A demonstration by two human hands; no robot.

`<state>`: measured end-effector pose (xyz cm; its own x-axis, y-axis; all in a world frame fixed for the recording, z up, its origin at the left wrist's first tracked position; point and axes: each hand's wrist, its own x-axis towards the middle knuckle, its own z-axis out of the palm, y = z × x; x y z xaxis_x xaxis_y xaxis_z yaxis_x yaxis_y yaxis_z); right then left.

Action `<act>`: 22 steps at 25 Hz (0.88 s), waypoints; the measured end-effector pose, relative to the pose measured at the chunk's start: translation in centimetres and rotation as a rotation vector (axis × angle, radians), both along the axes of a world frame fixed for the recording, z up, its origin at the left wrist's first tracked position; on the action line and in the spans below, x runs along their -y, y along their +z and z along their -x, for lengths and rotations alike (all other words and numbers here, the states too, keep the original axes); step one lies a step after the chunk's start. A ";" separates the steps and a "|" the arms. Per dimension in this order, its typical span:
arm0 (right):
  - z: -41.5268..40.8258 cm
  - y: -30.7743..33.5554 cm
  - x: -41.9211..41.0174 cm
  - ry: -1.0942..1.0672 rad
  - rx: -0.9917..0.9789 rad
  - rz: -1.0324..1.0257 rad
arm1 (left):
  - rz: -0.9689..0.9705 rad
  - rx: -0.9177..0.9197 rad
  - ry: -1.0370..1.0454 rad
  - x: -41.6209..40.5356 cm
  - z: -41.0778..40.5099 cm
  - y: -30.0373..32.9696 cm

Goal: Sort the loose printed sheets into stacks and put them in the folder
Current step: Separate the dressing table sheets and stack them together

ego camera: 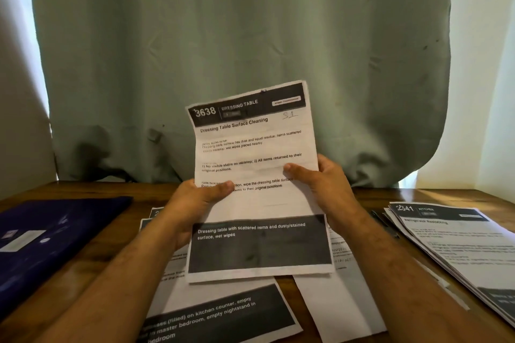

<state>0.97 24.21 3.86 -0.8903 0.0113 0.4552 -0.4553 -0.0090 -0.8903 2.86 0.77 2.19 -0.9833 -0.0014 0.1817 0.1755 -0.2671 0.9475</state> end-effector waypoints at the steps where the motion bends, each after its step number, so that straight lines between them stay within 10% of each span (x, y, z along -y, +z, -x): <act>1: 0.4 -0.3 -0.3 -0.022 0.051 -0.016 | 0.011 0.103 -0.040 0.0 0.0 -0.2; 7: 0.8 -1.1 -1.9 -0.355 0.320 -0.422 | 0.182 0.425 -0.256 -0.8 -0.2 -1.8; 14: 1.8 -2.6 -3.3 -0.256 0.563 -0.035 | 0.089 0.510 -0.312 -1.0 -0.1 -2.3; 22: 2.2 -3.7 -1.7 -0.022 0.643 -0.067 | -0.018 0.347 0.021 0.1 1.8 -1.8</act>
<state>-1.19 25.87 0.19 -0.9855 0.0226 -0.1682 0.1693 0.0592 -0.9838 1.08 0.69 0.35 -0.9862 -0.0224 -0.1638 -0.1508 -0.2837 0.9470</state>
